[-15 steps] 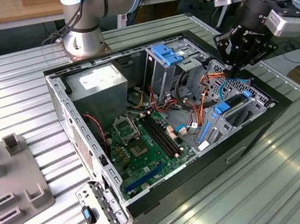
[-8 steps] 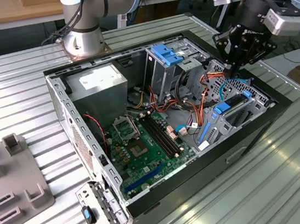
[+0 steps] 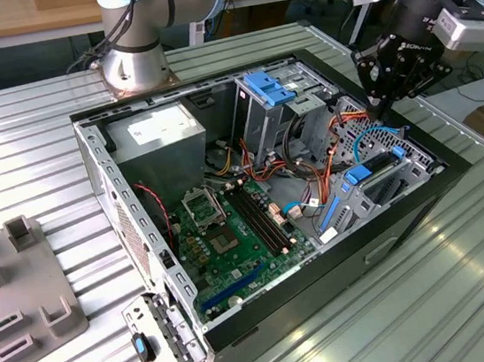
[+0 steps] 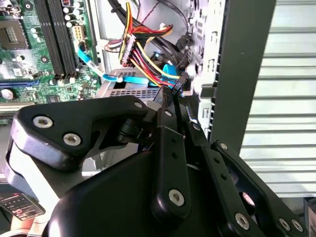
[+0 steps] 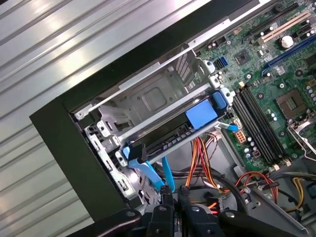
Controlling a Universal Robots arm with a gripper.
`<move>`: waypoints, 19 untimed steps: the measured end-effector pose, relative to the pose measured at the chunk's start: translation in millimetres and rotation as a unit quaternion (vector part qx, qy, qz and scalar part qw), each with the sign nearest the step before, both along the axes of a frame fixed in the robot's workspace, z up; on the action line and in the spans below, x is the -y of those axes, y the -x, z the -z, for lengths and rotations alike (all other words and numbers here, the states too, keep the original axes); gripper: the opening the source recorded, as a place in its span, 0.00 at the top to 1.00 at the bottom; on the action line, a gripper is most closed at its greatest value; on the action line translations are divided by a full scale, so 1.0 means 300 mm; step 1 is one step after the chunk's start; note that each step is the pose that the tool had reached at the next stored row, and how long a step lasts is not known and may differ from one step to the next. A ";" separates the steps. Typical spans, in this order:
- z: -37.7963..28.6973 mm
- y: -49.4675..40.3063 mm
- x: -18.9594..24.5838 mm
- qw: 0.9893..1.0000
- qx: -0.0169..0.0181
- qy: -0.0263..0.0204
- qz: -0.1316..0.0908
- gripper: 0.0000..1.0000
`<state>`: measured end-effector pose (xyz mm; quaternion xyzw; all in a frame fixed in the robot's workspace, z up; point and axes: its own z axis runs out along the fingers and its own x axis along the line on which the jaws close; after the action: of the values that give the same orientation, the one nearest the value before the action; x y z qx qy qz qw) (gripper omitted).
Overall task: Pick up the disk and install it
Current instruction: 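Insert the first disk wire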
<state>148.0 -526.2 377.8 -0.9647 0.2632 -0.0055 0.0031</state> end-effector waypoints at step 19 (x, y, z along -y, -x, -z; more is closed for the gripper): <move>0.000 -0.132 -0.023 1.000 -0.002 0.000 0.000 0.84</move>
<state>187.6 -519.2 377.7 -0.9647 0.2632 -0.0034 0.0023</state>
